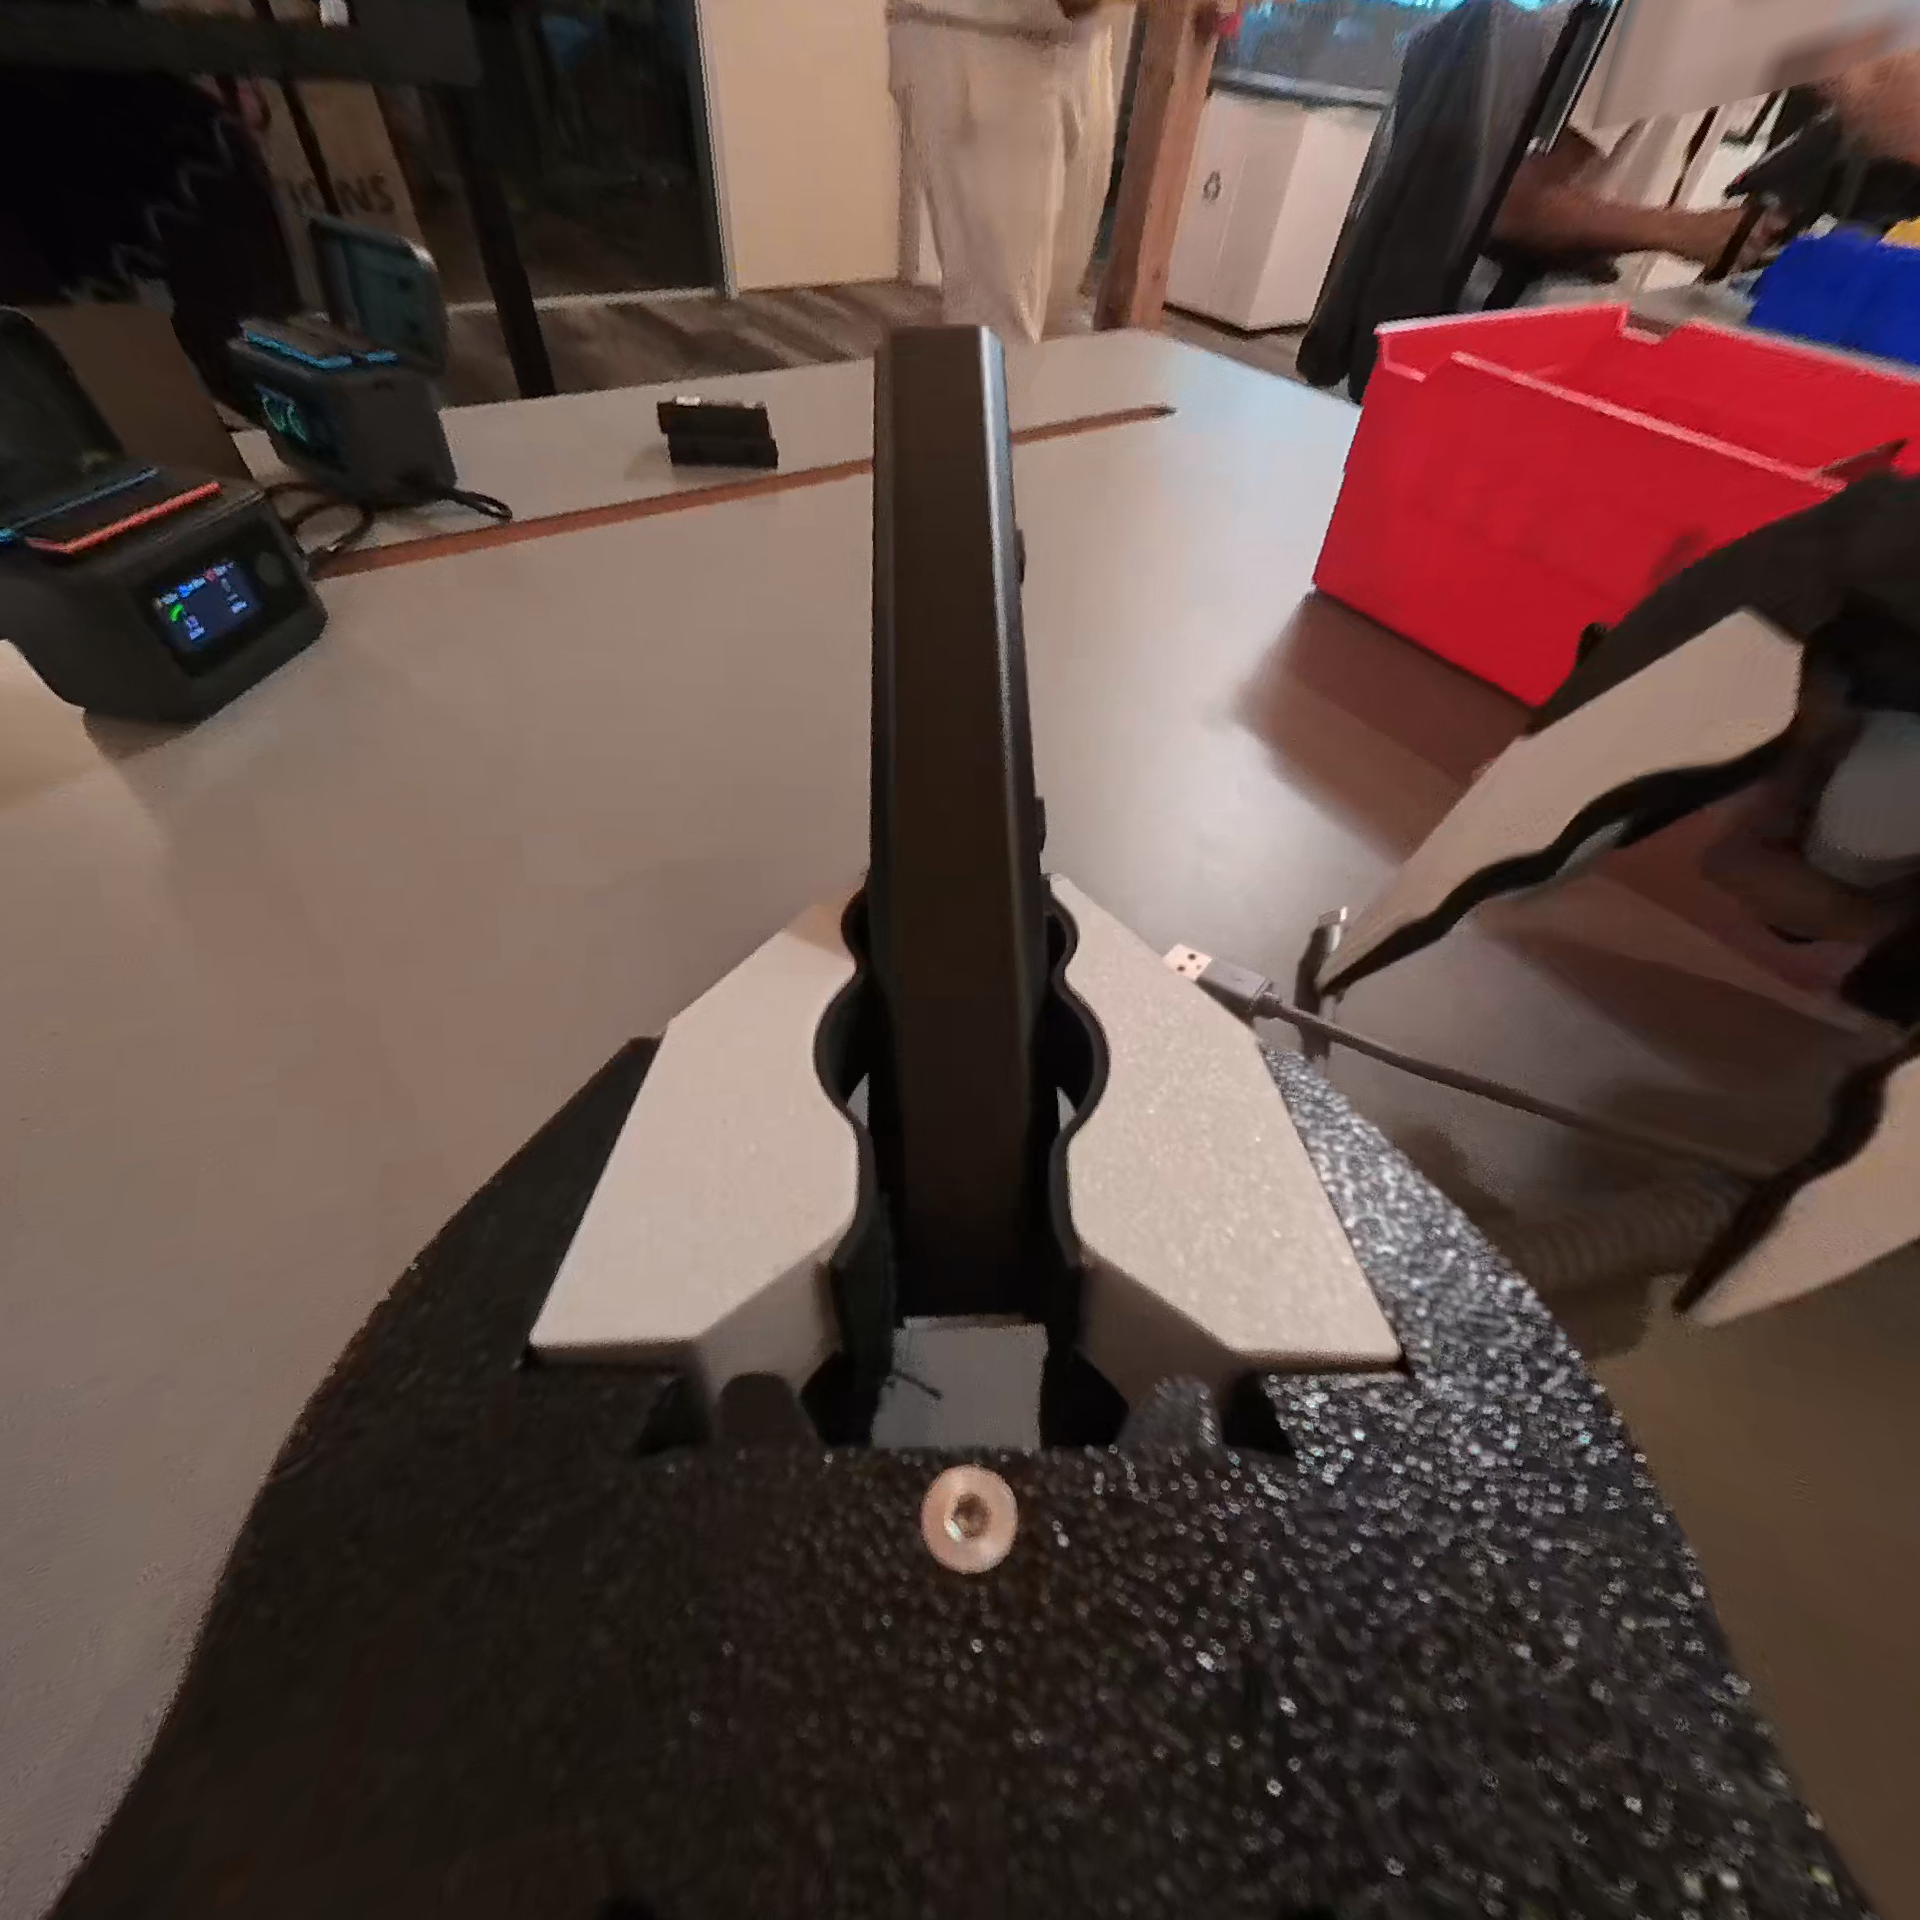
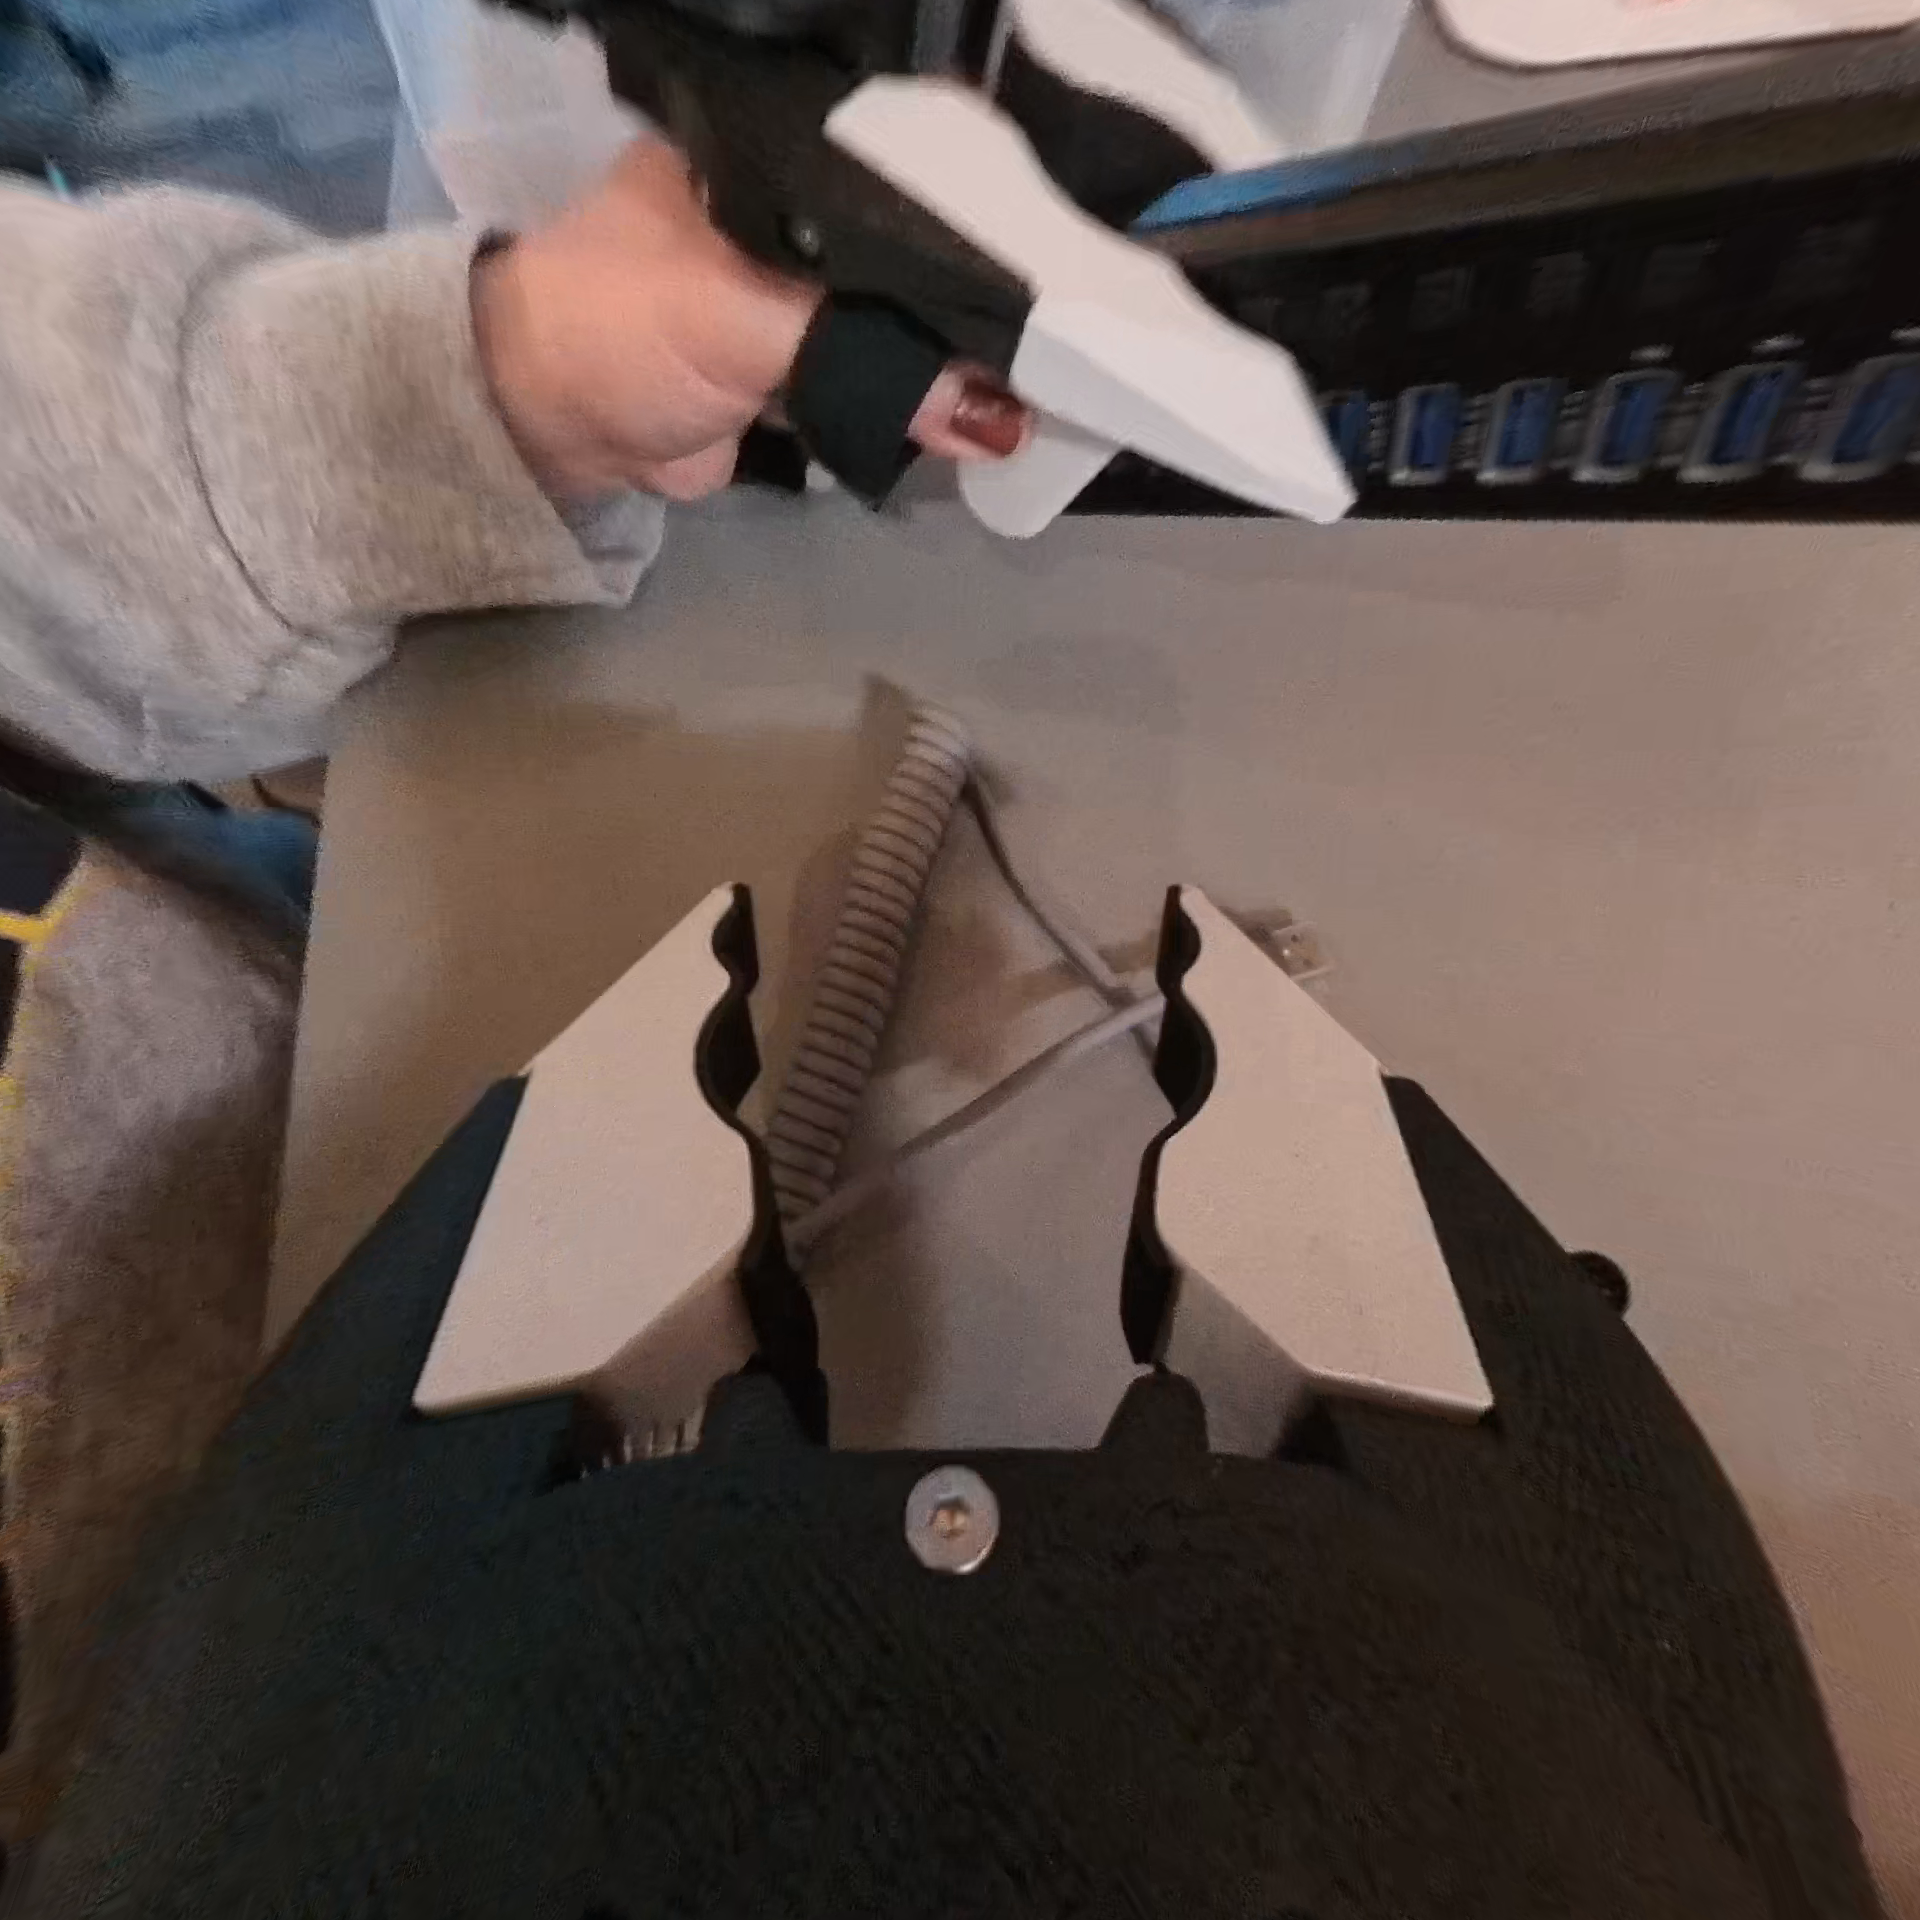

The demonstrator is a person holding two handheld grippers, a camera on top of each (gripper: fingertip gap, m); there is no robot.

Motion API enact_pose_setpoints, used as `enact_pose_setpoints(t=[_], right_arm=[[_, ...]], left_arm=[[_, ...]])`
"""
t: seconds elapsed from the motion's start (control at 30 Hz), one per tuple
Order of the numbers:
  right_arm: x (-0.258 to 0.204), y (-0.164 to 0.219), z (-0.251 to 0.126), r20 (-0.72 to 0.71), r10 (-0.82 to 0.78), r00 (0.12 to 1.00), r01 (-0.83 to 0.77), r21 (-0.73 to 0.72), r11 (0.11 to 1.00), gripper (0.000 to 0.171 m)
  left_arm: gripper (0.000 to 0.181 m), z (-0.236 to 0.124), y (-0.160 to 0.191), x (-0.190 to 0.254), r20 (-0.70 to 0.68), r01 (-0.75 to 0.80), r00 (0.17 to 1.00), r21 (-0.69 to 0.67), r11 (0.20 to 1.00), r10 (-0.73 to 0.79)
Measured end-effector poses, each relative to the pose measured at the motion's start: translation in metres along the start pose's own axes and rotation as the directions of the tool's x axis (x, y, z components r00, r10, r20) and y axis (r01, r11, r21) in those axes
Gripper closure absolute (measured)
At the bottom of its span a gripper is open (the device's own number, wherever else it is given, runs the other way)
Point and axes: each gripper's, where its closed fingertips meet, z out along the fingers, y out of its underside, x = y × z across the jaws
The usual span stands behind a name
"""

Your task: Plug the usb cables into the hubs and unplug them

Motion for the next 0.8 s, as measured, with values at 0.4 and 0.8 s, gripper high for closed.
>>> enact_pose_setpoints(t=[0.4, 0.8], right_arm=[[-0.006, 0.021, 0.036, 0.034, -0.083, 0.996, 0.090, -0.409, 0.908, 0.136], [0.004, -0.014, -0.019, -0.217, -0.014, 0.976, -0.023, -0.167, 0.986, 0.162]], left_arm=[[0.156, -0.010, -0.005, 0.002, -0.053, 0.069, 0.996, 0.072, 0.995, -0.065], [0.156, -0.017, -0.013, 0.016, -0.162, 0.142, 0.979, 0.116, 0.983, -0.122]])
